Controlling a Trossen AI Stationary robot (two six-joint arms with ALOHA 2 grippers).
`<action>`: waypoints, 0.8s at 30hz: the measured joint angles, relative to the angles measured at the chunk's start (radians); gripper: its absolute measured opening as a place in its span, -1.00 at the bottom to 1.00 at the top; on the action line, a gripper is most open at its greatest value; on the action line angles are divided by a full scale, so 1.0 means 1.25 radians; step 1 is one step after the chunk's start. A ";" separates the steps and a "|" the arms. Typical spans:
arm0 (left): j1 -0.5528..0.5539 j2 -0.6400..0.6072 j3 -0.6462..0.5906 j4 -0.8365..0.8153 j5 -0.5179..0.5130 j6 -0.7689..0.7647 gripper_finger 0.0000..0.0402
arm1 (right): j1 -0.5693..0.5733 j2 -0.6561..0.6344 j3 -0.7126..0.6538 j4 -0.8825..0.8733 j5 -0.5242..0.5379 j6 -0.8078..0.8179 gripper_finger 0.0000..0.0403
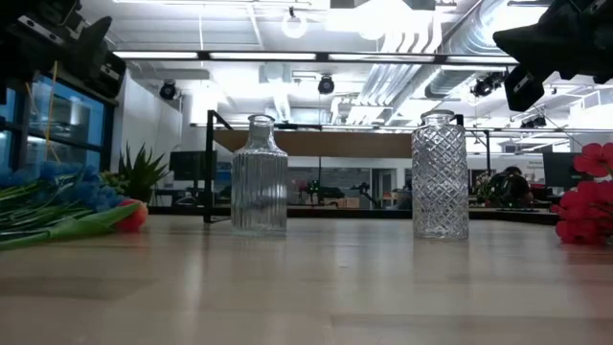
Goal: Pick and place flowers into a vace then onto a shelf
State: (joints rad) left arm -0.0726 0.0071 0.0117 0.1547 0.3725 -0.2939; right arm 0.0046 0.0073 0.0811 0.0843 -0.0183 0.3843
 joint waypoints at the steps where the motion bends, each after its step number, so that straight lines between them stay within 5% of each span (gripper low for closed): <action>1: 0.000 0.000 0.000 0.000 0.000 0.000 0.26 | 0.000 0.000 0.000 0.000 0.000 0.000 -1.00; 14: 0.000 0.000 0.000 0.016 -0.005 -0.006 0.26 | 0.000 0.000 0.000 0.000 0.000 0.000 -1.00; 18: 0.000 0.000 0.000 0.069 -0.082 -0.067 0.26 | 0.000 0.000 0.000 0.000 0.000 0.000 -1.00; 24: 0.000 0.000 0.009 0.211 -0.272 -0.317 0.26 | 0.000 0.000 0.000 0.007 0.074 -0.002 -1.00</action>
State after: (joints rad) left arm -0.0725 0.0070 0.0230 0.4188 0.0319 -0.6906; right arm 0.0048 0.0072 0.0811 0.0928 0.0748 0.3822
